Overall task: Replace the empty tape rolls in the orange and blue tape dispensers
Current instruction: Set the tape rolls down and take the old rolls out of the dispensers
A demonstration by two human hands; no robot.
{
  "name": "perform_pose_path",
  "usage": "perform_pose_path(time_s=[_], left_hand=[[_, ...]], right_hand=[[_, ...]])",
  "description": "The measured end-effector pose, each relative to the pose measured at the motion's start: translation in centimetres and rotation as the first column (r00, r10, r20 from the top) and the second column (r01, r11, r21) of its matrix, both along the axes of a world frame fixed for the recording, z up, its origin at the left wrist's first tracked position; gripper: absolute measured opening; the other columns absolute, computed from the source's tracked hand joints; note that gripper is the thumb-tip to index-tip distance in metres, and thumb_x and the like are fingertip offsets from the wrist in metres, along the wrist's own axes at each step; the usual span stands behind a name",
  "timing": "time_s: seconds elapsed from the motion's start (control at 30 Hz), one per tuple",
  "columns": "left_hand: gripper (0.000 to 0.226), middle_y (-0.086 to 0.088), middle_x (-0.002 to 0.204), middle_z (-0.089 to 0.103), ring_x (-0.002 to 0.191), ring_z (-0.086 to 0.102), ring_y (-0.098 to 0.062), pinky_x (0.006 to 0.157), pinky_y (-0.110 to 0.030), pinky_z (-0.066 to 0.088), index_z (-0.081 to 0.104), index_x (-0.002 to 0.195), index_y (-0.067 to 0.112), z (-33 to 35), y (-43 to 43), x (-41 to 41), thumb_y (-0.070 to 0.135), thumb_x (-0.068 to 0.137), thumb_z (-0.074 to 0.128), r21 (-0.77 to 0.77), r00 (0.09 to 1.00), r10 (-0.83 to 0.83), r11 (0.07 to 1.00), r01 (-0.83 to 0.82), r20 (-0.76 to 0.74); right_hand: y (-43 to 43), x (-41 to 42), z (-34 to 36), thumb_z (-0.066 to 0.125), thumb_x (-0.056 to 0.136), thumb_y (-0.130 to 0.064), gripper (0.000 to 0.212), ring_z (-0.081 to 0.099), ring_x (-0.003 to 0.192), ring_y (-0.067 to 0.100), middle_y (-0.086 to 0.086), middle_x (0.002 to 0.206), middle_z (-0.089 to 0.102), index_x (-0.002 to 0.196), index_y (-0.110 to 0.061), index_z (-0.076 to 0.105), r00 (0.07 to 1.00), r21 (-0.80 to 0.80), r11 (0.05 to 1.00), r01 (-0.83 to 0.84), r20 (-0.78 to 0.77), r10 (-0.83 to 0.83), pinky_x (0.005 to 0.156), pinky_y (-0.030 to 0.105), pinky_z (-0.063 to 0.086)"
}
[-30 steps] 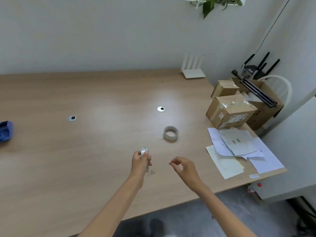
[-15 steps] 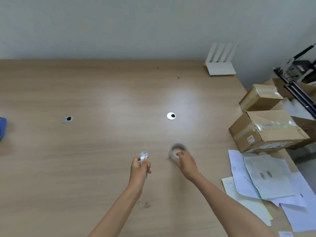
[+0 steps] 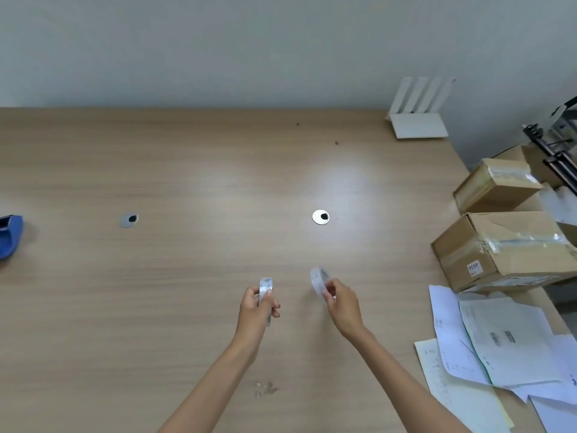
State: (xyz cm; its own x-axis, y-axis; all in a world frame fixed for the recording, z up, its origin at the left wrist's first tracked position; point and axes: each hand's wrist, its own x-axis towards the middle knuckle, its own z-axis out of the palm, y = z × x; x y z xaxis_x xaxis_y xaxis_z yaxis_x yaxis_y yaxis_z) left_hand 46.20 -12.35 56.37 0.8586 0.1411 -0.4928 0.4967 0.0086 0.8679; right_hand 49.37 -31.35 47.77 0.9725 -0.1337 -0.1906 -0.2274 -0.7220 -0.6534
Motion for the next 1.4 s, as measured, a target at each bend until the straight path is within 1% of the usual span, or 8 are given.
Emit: perform_pose_path(time_s=[0.07,0.13,0.2,0.3,0.5,0.7,0.97,1.4], left_hand=[[0.007,-0.002,0.073,0.065,0.047,0.058,-0.004,0.066,-0.03,0.041,0.048,0.093,0.008,0.6,0.6,-0.3,0.014,0.096,0.049,-0.034,1.0,-0.012,0.999,0.013,0.027],[0.009,0.0,0.082,0.072,0.056,0.066,-0.003,0.068,-0.027,0.044,0.049,0.096,0.01,1.6,1.5,-0.7,0.017,0.093,0.055,-0.055,0.997,-0.045,0.997,0.048,0.056],[0.013,0.004,0.088,0.076,0.07,0.072,-0.001,0.072,-0.025,0.045,0.05,0.098,0.011,2.8,2.8,-1.1,0.016,0.091,0.06,-0.084,0.993,-0.08,0.993,0.087,0.082],[0.017,0.007,0.086,0.078,0.077,0.073,-0.002,0.07,-0.024,0.046,0.054,0.102,0.01,4.1,6.1,-2.1,0.011,0.088,0.063,-0.122,0.986,-0.111,0.985,0.126,0.124],[0.027,0.001,0.092,0.078,0.081,0.071,-0.008,0.069,-0.021,0.048,0.057,0.109,0.008,5.2,15.1,-4.5,0.006,0.084,0.068,-0.124,0.976,-0.163,0.976,0.182,0.147],[0.023,0.004,0.083,0.076,0.069,0.07,0.001,0.056,-0.008,0.049,0.056,0.109,0.006,6.2,25.6,-7.2,0.006,0.087,0.063,-0.111,0.965,-0.212,0.967,0.231,0.157],[0.019,0.004,0.079,0.067,0.066,0.062,-0.011,0.069,-0.027,0.044,0.049,0.11,0.005,7.4,35.2,-8.2,0.007,0.091,0.054,-0.03,0.978,-0.161,0.986,0.167,0.134],[0.022,0.003,0.079,0.065,0.056,0.061,-0.002,0.067,-0.024,0.043,0.048,0.115,0.002,6.5,44.8,-6.7,0.004,0.093,0.051,0.01,0.986,-0.099,0.995,0.099,0.134]], right_hand=[[1.7,-1.1,3.0,0.059,0.088,-0.009,0.009,0.063,0.075,0.02,0.003,0.078,0.067,0.08,-0.013,0.058,0.996,0.296,0.951,0.093,-0.037,-0.085,0.068,0.025,0.045],[3.7,-2.5,5.9,0.058,0.089,-0.008,0.007,0.067,0.074,0.014,0.006,0.078,0.069,0.083,-0.011,0.06,0.995,0.49,0.866,0.104,-0.047,-0.092,0.067,0.023,0.046],[6.1,-4.1,8.2,0.056,0.091,-0.008,0.007,0.066,0.072,0.009,0.003,0.079,0.07,0.087,-0.009,0.062,0.996,0.599,0.796,0.084,-0.056,-0.063,0.071,0.028,0.05],[10.0,-6.0,10.7,0.053,0.093,-0.009,0.01,0.07,0.083,0.018,0.007,0.091,0.075,0.095,-0.004,0.061,0.998,0.683,0.727,0.065,-0.056,-0.037,0.08,0.039,0.054],[18.7,-9.6,13.7,0.045,0.097,-0.01,0.015,0.072,0.087,0.02,0.008,0.09,0.076,0.104,0.0,0.055,0.999,0.712,0.7,0.045,-0.042,-0.022,0.084,0.033,0.054],[29.2,-13.0,15.4,0.041,0.098,-0.011,0.019,0.068,0.079,0.023,0.012,0.082,0.074,0.105,0.002,0.054,0.999,0.739,0.672,0.05,-0.032,-0.039,0.083,0.041,0.053],[38.0,-13.7,15.8,0.039,0.099,-0.013,0.021,0.067,0.075,0.022,0.012,0.079,0.07,0.108,0.003,0.049,0.999,0.77,0.637,0.033,-0.025,-0.021,0.079,0.039,0.052],[45.9,-9.9,14.9,0.053,0.095,-0.018,0.019,0.067,0.073,0.022,0.009,0.078,0.073,0.106,-0.003,0.05,0.998,0.738,0.673,0.053,-0.054,-0.02,0.078,0.038,0.05]])
